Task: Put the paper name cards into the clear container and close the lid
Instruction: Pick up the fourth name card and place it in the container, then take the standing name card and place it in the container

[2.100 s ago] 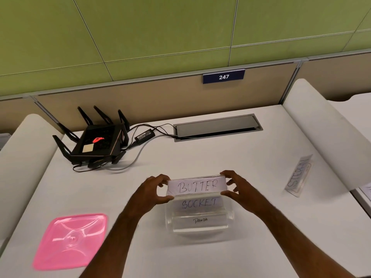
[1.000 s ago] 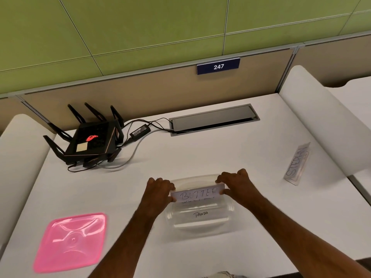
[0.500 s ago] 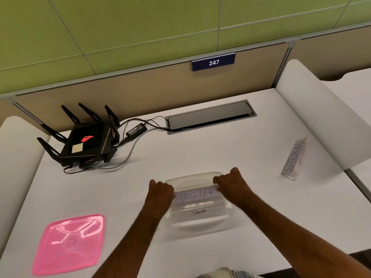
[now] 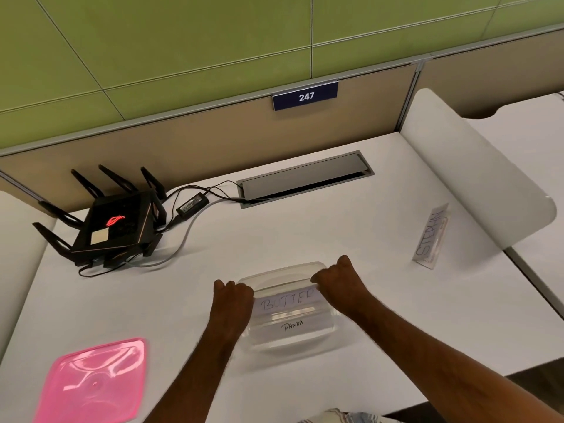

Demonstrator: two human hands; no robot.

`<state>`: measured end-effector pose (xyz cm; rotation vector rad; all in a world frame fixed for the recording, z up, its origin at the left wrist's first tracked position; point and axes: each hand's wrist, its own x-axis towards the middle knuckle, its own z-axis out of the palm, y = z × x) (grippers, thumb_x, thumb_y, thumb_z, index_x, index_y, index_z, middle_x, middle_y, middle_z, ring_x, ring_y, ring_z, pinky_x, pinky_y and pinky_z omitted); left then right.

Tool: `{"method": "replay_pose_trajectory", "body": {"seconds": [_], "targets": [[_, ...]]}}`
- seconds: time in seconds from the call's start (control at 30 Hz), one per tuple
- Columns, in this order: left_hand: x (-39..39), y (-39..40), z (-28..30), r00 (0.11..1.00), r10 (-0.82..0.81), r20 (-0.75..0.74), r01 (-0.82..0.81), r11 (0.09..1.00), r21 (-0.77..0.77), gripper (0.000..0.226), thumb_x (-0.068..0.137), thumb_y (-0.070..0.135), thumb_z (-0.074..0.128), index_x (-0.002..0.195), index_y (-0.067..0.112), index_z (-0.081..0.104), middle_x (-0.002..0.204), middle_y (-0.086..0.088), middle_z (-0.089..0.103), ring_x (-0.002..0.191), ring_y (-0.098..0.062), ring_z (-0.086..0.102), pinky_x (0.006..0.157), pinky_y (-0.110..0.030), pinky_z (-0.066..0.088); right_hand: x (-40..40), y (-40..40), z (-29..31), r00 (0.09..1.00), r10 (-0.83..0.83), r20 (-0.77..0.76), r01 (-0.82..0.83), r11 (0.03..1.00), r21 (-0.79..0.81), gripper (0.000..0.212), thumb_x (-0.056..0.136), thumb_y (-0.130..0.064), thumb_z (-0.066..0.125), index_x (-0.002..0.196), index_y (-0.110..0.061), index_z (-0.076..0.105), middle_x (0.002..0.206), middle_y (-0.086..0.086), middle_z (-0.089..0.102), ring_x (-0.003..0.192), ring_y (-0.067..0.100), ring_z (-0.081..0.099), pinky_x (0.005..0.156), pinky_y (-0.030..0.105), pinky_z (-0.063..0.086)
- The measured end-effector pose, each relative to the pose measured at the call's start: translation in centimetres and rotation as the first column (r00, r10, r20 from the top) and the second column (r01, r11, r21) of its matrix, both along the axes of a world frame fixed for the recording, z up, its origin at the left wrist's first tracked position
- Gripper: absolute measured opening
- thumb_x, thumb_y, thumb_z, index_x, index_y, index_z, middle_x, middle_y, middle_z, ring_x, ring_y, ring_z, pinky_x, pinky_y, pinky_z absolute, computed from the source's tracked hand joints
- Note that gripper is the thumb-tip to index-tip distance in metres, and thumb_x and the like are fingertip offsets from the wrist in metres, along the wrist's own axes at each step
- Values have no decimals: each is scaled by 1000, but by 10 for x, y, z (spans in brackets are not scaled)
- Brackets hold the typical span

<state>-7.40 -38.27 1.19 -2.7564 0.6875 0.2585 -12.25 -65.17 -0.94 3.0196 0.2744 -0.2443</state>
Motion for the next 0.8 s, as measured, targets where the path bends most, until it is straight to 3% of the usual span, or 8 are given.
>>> {"method": "replay_pose_trajectory", "body": {"seconds": [0.1,0.17,0.3,0.43,0.53,0.8], "targets": [[-4,-7,9,999,34,34,-28,987,-158,19,93,27,58,79,27,70,81,8,65,78,-17,60,77,-37,32,-6,0,9,996,-2,87,-2,999,36,25,96,-26,45,100,-29,70,93,-6,73,78,22,67,82,37,33],[-6,-14,12,997,53,55,-32,945,-326,7,88,25,67,83,28,72,83,9,65,80,-18,60,78,-39,35,-12,1,16,985,-23,170,10,997,76,22,96,-29,49,94,-29,71,88,-7,73,71,22,67,77,37,39],[-11,-33,15,996,76,47,-39,844,-535,18,84,25,73,102,26,69,99,9,64,92,-21,60,82,-42,40,-23,-7,25,945,-206,253,102,924,369,20,95,-36,56,112,-30,66,96,-9,69,81,16,68,81,41,46],[-10,-60,17,999,37,-35,-50,797,-602,28,90,30,67,117,26,63,116,10,60,108,-18,53,90,-37,38,-29,-30,29,898,-414,149,242,747,620,17,97,-36,58,113,-30,60,91,-13,62,77,5,58,86,38,44],[-7,-81,17,998,2,-60,-38,786,-618,33,92,32,64,124,26,60,124,10,57,116,-19,50,95,-37,38,-32,-52,27,864,-494,92,316,677,664,15,96,-35,61,111,-31,59,87,-12,62,70,1,50,86,37,45],[-8,-142,19,990,-116,-80,37,761,-647,34,95,35,59,128,27,58,132,11,54,125,-16,44,103,-36,37,-46,-108,15,775,-632,19,457,580,674,12,94,-34,62,105,-32,56,84,-14,63,64,-5,48,81,36,48]]}}
